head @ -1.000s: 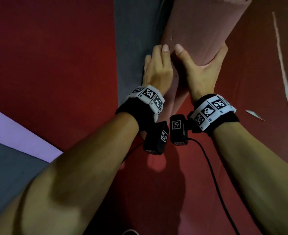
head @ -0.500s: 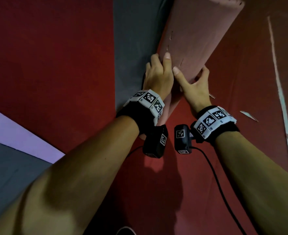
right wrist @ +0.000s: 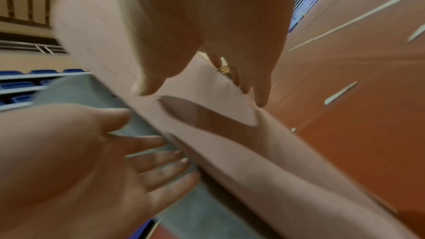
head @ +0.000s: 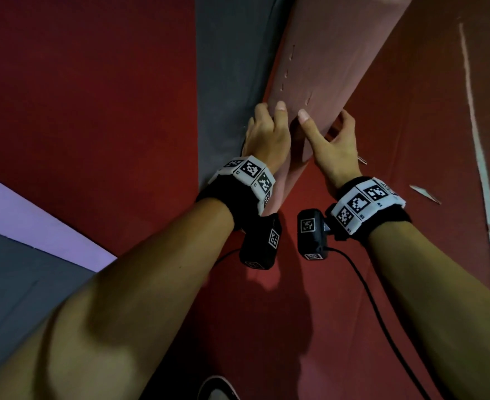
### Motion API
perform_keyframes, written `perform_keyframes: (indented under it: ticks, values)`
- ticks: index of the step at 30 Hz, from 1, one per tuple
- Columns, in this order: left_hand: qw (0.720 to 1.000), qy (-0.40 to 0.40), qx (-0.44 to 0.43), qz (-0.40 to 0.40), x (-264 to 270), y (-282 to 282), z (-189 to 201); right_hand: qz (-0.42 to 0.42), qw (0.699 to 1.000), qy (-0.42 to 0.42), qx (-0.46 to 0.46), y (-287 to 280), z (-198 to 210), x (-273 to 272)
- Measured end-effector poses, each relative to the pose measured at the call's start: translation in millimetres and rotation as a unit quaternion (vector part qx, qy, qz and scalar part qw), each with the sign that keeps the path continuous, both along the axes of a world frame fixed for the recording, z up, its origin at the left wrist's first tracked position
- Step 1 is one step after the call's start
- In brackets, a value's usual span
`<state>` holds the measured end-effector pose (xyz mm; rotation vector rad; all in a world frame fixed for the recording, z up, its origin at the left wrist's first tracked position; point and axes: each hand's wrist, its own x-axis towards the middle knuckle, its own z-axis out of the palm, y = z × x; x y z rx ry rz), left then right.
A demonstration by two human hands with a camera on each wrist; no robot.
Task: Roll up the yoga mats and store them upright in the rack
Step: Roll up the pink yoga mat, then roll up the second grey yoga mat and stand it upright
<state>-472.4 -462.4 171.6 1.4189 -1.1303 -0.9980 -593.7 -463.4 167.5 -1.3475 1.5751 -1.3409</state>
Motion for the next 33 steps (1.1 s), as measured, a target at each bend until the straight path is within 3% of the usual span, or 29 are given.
perform_keyframes:
  ticks: [7, 11, 17, 22, 25, 33]
  values:
    - [1.0, -0.006, -0.017, 0.019, 27, 36, 7, -0.074, 0.997, -0.01, 0.018, 39, 18, 38]
    - [0.998, -0.041, -0.046, 0.029, 62, 69, 20, -0.049, 0.998, -0.038, 0.03, 70, 27, 79]
    - [0.993, -0.078, -0.026, 0.089, 153, 145, 46, 0.066, 0.996, -0.04, 0.052, 122, 53, 176]
    - [0.979, -0.107, -0.001, 0.173, 259, 227, 53, 0.221, 0.973, 0.033, 0.05, 166, 67, 279]
    - [0.965, -0.131, 0.029, 0.225, 318, 279, 42, 0.292, 0.954, 0.058, 0.036, 202, 63, 335]
    - [0.935, -0.043, 0.082, 0.343, 420, 380, -9, 0.421, 0.902, 0.082, 0.044, 261, 27, 471]
